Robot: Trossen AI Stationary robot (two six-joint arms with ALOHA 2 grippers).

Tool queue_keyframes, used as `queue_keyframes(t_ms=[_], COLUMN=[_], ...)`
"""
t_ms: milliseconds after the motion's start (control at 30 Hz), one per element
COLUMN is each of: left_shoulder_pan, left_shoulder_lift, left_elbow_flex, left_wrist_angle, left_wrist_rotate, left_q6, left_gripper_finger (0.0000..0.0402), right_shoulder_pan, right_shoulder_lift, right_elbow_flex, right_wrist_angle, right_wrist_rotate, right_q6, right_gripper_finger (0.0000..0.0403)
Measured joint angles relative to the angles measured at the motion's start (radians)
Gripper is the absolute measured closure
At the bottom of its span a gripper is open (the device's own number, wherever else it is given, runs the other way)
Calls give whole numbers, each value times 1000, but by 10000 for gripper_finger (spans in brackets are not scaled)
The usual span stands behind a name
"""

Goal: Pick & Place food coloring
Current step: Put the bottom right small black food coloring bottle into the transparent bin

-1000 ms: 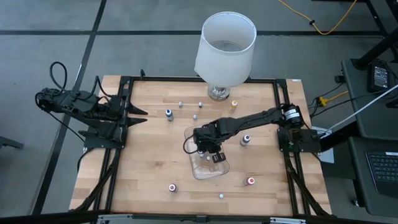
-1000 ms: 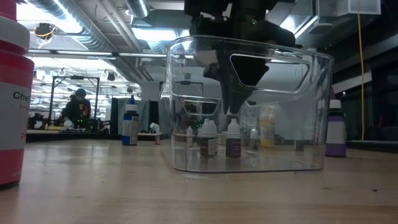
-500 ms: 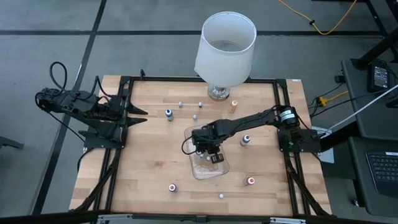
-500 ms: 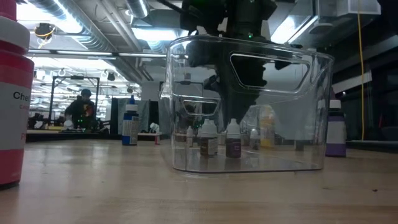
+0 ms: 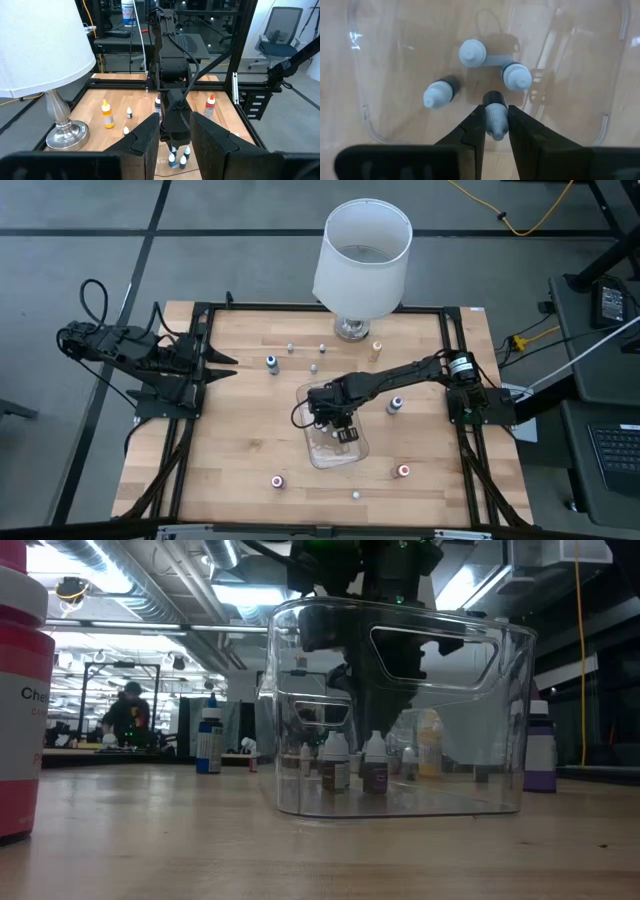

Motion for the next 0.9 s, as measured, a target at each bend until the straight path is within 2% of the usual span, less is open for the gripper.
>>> queue_keyframes(t_ms=[533, 900], left_shoulder_pan=[0, 0], left_shoulder_lift=[0, 0], left_elbow_flex=[0, 0], left_wrist_angle=[0, 0], left_wrist_rotate=[0, 0], left_q6=[0, 0], left_gripper_finger=[297, 297], right_shoulder_pan=[0, 0], right_shoulder_lift=[0, -4], right_elbow_flex=[0, 8], right_wrist_angle=[4, -1], right_wrist_rotate=[-2, 12], right_q6=[3, 29], right_gripper_finger=[318, 225])
